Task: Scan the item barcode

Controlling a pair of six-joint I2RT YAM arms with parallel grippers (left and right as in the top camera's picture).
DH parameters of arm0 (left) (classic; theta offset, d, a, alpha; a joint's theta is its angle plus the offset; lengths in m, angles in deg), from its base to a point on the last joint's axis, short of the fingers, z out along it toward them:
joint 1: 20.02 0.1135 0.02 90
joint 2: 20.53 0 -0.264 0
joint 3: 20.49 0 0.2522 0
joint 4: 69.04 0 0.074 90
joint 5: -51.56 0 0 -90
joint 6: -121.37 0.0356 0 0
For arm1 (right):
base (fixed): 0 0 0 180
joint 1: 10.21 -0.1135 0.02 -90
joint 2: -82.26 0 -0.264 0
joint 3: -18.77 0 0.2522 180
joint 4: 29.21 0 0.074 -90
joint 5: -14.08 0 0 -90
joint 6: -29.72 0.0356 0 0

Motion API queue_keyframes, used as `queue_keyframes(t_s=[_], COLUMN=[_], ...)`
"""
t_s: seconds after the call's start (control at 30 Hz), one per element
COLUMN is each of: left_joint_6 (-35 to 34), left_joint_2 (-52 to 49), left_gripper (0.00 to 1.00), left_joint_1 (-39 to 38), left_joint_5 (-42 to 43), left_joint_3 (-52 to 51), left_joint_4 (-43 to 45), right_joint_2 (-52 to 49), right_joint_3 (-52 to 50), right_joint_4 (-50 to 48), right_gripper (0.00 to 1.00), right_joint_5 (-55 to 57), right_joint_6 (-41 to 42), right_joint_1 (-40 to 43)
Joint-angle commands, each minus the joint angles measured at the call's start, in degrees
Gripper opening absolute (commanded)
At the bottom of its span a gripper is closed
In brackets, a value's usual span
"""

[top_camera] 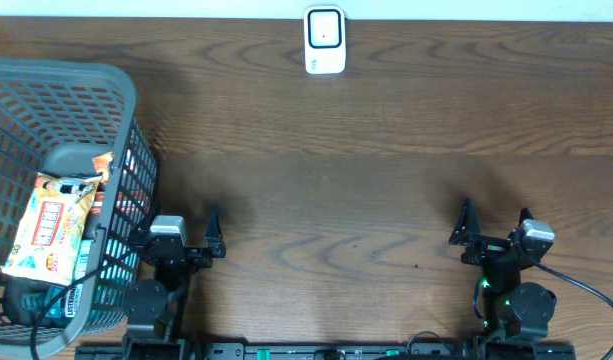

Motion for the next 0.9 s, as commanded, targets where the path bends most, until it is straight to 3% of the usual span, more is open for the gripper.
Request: queue_keyframes(t_s=[0.0, 0.27, 0.53, 0.87], left_joint_6=[0.98, 0.94, -0.57, -5.33], left_joint_2=[0.61, 0.61, -0.42, -16.31], left_gripper=[0.98, 0.98, 0.98, 0.98], left_joint_1=[0.13, 0.13, 0.11, 0.11], left_joint_5=[0.55, 0.42, 15.54, 16.44], left_joint_3=[-0.87, -0.87, 2.01, 24.24], left_joint_4=[-2.10, -2.08, -1.29, -5.18], right_joint_2=[0.33, 0.33, 0.33, 0.33], right_joint_3=[-0.24, -0.24, -0.24, -0.24], right_joint_4=[0.07, 0.04, 0.04, 0.07], right_gripper=[0.99, 0.99, 0.99, 0.99], right_joint_5=[0.46, 0.46, 0.46, 0.46], right_joint_6=[-0.83, -0.83, -0.83, -0.83], right_joint_1=[0.79, 0.79, 0.79, 0.79])
